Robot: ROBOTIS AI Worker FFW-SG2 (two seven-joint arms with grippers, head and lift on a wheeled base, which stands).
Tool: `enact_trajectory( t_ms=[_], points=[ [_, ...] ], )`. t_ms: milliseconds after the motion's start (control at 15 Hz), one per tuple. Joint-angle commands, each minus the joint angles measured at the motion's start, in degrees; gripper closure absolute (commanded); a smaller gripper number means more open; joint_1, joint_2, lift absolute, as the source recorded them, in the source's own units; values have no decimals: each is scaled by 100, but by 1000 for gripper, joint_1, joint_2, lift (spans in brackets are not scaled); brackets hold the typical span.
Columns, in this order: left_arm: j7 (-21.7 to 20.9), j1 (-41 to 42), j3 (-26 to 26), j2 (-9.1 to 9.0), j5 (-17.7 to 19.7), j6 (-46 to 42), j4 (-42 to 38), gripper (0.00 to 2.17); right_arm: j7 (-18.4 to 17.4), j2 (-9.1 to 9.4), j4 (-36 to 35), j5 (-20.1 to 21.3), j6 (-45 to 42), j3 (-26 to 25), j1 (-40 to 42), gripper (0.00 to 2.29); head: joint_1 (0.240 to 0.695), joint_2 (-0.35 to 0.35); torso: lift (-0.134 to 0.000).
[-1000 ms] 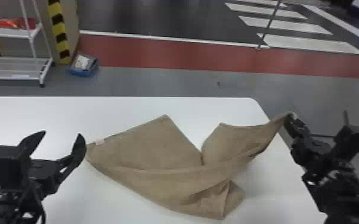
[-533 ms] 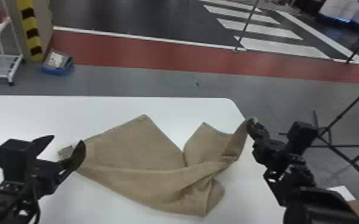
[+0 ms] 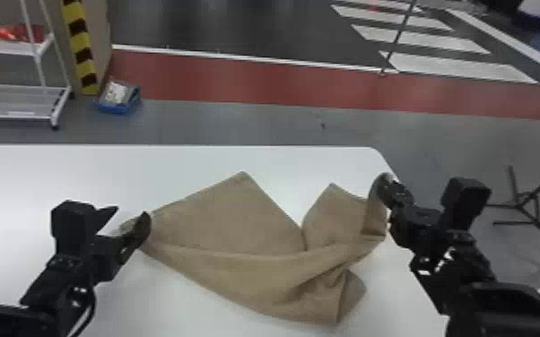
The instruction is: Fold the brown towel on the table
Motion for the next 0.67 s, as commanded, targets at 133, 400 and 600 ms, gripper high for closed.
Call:
enact_trajectory(
  t_ms=[133,400,600],
  points=[
    [20,129,79,23,-9,139,-100,515,9,5,6,37,23,5,-23,1565,695,-224,-110],
    [38,155,70,23,-88,226,-127,518,9,14,-3,29,23,22,-6,1565,695,-221,-110],
    [38,146,61,23,-114,244,-127,518,26,23,6,37,41,22,3,1565,695,-219,-110]
  ],
)
